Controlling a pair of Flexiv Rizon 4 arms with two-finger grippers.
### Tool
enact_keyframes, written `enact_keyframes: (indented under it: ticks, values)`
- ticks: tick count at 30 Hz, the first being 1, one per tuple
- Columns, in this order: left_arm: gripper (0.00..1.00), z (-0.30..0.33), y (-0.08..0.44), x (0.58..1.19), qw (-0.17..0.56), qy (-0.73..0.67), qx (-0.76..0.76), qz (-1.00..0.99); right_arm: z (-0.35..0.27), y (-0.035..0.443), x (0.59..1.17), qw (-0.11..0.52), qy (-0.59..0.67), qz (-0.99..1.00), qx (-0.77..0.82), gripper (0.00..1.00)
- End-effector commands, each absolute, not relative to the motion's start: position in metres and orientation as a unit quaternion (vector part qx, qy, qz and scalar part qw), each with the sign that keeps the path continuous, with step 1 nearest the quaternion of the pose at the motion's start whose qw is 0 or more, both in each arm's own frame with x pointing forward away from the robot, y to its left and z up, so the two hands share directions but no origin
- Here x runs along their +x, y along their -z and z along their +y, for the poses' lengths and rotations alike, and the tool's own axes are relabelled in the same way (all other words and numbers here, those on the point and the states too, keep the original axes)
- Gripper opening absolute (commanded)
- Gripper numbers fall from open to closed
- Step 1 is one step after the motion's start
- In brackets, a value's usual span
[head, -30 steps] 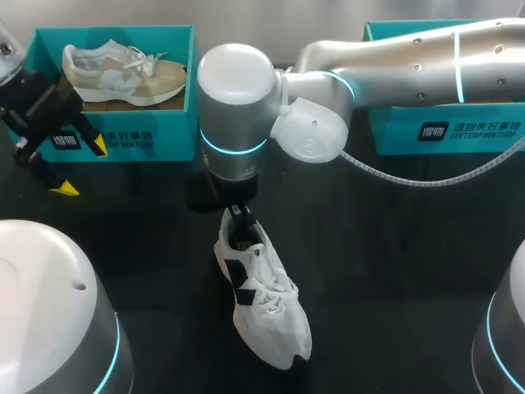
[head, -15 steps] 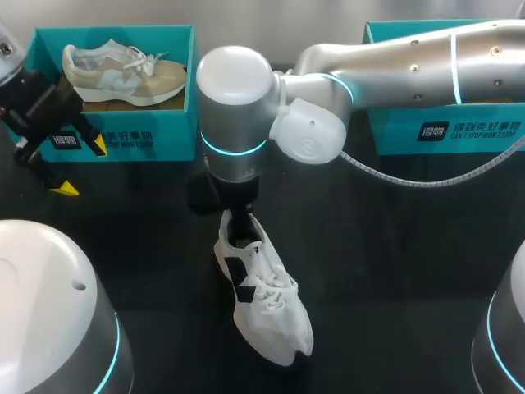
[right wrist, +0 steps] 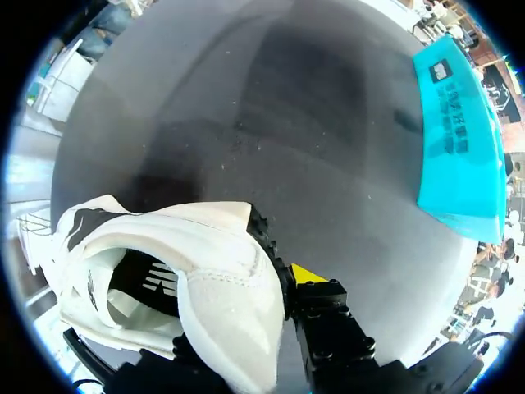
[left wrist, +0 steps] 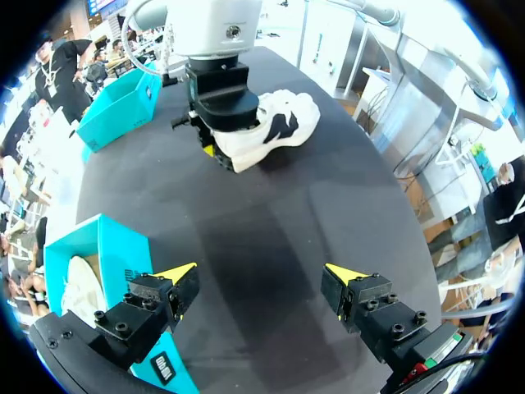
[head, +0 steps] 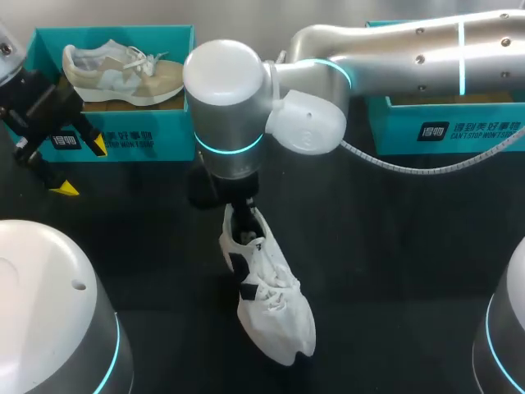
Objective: Take the shoe out of the shoebox, open the shoe tongue, remove and reinsert the insole, then place the shoe into the shoebox
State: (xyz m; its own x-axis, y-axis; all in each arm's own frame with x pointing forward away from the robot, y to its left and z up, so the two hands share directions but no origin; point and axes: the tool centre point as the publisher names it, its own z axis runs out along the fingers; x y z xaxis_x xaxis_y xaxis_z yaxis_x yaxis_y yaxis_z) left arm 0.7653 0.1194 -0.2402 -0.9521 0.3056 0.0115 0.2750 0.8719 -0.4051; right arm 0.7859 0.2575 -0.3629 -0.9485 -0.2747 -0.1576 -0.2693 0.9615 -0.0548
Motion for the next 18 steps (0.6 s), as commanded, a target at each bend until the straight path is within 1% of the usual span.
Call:
enact_keyframes:
  ticks: [1,6,18]
  values:
    - [1.00,0.120,0.240,0.764,0.037,-0.203,-0.150,-0.967,0.233,0.316,0.787,0.093,0.028,0.988,-0.123,0.00]
    - [1.00,0.120,0.240,0.764,0.037,-0.203,-0.150,-0.967,0.207,0.279,0.799,0.106,0.034,0.990,-0.087,0.00]
    - [1.00,0.120,0.240,0.764,0.037,-0.203,-0.150,-0.967,0.207,0.279,0.799,0.106,0.034,0.990,-0.087,0.00]
